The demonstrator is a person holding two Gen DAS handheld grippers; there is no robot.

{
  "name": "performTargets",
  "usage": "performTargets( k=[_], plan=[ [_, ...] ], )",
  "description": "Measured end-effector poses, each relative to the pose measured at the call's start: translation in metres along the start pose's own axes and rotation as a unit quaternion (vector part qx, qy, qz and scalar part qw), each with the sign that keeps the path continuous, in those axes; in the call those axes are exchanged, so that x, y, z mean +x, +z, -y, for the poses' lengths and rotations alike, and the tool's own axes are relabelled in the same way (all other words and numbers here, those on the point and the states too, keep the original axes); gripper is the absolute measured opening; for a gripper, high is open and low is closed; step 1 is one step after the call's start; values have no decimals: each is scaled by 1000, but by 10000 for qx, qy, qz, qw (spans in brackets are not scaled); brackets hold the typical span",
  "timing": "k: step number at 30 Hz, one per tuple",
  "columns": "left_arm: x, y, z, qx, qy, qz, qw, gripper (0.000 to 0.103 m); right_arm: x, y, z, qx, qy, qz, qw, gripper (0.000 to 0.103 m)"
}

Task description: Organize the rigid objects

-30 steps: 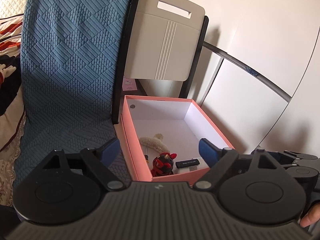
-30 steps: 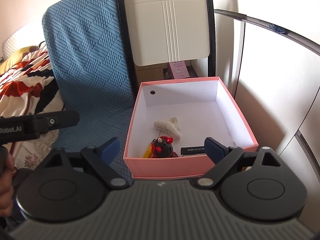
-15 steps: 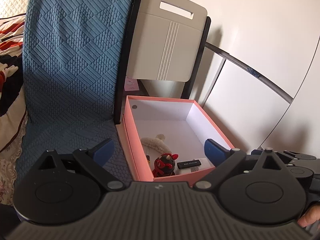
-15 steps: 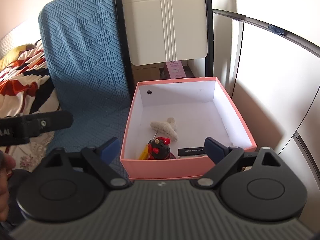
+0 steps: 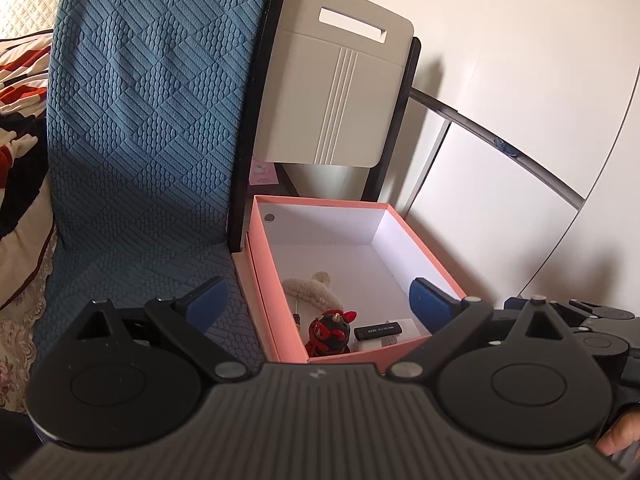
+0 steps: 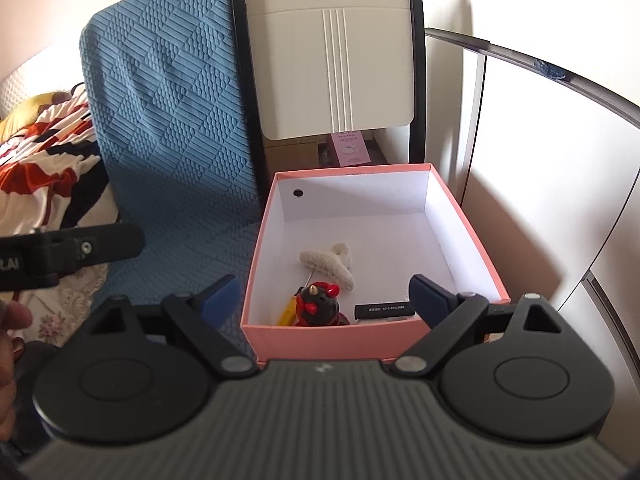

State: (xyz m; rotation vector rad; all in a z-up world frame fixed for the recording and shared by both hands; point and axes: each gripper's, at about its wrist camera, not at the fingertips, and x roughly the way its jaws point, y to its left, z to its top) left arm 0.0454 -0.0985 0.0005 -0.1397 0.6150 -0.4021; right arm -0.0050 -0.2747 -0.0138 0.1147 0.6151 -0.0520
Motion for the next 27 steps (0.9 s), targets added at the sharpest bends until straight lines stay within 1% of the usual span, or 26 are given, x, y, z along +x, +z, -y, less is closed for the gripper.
performTargets(
  k=[5, 27],
  plan=[
    [2, 1, -6, -140, 22, -67, 9999, 101, 0, 0, -2, -27, 23, -6, 10000, 93],
    [1, 1, -4, -63, 30, -20, 10000, 102, 1, 0, -5, -78, 24, -43, 10000, 93]
  ],
)
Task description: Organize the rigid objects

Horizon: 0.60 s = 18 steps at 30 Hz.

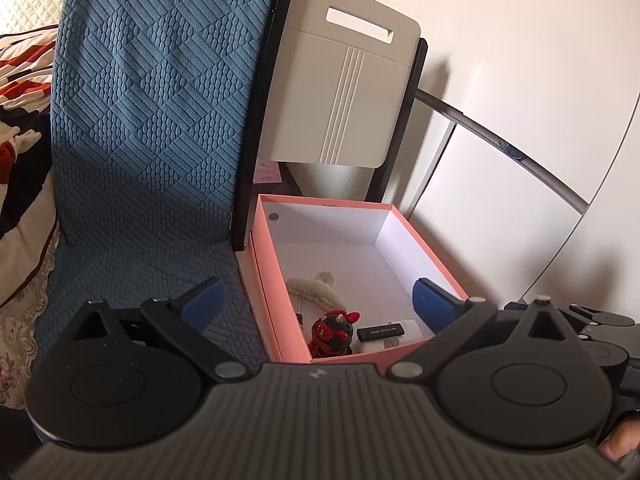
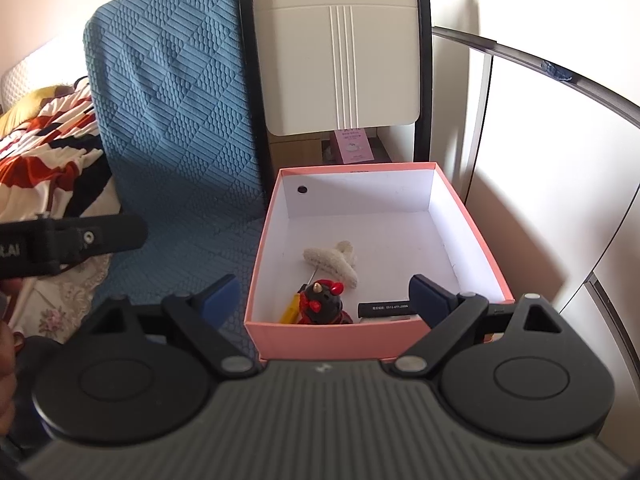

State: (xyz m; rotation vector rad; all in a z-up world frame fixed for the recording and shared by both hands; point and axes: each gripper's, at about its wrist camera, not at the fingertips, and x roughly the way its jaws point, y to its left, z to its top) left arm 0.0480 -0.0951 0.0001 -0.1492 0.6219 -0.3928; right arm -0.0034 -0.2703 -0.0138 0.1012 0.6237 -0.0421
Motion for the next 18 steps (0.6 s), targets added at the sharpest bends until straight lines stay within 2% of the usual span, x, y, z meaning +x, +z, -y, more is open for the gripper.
performTargets(
  k=[18],
  plan=[
    [-2, -2, 2, 84, -70, 15, 9999, 102, 0, -1, 0, -17, -18, 21, 10000, 93]
  ],
)
